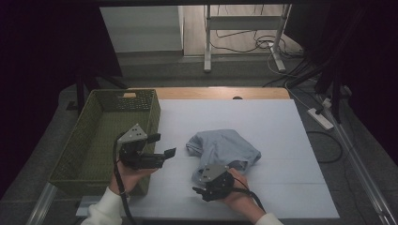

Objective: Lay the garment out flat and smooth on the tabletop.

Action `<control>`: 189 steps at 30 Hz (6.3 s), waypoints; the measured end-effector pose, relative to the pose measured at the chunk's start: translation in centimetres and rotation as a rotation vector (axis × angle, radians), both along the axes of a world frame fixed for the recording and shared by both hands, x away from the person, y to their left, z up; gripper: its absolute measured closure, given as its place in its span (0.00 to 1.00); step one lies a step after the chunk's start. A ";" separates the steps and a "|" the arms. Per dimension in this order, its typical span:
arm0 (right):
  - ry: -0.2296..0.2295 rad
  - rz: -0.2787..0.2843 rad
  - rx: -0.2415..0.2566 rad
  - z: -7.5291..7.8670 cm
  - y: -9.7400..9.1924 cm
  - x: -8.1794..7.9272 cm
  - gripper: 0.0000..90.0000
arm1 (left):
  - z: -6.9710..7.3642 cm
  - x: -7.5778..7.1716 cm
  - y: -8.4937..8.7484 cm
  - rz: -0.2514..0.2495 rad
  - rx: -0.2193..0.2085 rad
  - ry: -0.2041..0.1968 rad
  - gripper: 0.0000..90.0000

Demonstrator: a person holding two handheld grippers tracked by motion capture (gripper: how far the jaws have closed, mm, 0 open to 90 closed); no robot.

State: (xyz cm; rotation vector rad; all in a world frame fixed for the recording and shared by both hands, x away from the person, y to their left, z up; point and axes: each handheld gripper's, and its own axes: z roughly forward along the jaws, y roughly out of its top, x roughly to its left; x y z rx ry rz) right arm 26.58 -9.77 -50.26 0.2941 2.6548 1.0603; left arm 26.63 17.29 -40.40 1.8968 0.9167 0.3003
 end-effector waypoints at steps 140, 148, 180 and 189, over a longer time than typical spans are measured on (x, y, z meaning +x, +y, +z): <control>-0.023 -0.370 0.201 3.7 -17.7 2.6 0.94 | -9.2 3.6 -16.7 -0.299 0.289 0.058 0.27; -0.023 -0.369 0.201 3.6 -17.7 2.6 0.94 | -10.2 4.5 -17.2 -0.307 0.329 0.082 0.28; -0.021 -0.370 0.198 3.6 -17.8 2.6 0.94 | -11.9 5.7 -16.8 -0.330 0.333 0.133 0.89; -0.021 -0.373 0.210 3.7 -17.8 2.6 0.94 | -10.7 5.1 -15.4 -0.336 0.242 0.111 0.90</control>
